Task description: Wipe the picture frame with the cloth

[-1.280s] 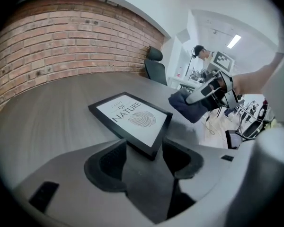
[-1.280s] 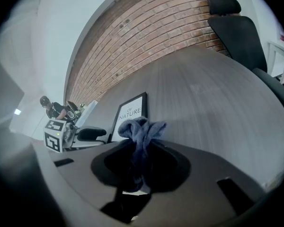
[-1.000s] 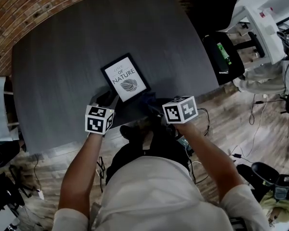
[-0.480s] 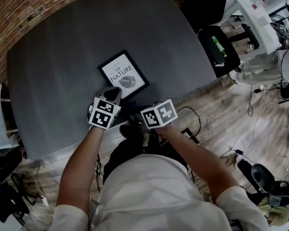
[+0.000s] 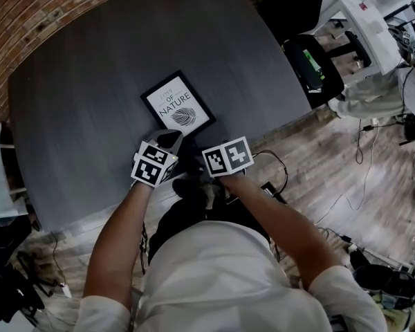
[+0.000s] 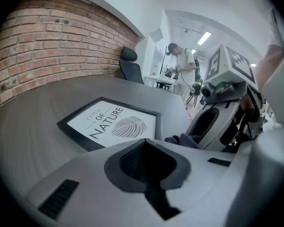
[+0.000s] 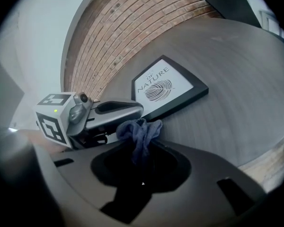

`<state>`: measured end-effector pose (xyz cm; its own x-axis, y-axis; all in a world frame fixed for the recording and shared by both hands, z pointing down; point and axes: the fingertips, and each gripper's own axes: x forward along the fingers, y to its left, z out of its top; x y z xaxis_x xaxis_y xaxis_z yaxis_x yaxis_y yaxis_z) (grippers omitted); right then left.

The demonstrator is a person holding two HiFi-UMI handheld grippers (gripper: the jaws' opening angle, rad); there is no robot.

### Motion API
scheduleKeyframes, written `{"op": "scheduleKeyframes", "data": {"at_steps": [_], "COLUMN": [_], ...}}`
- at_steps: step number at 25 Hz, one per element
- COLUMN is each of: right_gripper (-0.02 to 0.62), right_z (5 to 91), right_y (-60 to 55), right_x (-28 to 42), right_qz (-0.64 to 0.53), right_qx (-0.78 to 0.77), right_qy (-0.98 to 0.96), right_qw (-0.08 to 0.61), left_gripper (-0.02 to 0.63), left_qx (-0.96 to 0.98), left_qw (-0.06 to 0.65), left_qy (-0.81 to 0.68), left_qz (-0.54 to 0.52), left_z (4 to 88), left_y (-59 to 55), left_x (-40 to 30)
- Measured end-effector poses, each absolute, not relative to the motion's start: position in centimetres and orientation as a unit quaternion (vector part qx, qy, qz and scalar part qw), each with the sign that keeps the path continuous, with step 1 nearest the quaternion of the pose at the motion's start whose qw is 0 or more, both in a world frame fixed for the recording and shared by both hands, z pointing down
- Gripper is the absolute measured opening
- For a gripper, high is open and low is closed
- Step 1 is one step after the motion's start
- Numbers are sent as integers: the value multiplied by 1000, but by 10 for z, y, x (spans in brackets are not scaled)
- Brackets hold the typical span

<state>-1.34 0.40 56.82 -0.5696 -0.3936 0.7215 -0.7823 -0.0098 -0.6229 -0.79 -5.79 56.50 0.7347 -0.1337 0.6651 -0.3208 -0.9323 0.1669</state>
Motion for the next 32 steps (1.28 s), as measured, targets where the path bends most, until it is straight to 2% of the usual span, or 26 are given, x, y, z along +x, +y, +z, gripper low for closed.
{"op": "scheduleKeyframes", "data": {"at_steps": [15,25,32], "right_gripper": [106,106,106], "right_z": [568,567,566], "right_y": [-8,-29,-49], "right_x": [21,83,116], "right_qz": [559,551,537], "right_qx": [461,524,555], "right_qy": [-669,-632,-616], "right_qw": [166,146,156], "left_gripper": [8,8,8], "left_qx": [922,923,922], "left_qw": [169,160,156], "left_qy": [-45,-29,-7], "left_qz": [345,350,355], "left_z": [561,560,562], "left_y": [-46,-43,-39], "left_x": [-7,-3,-6]}}
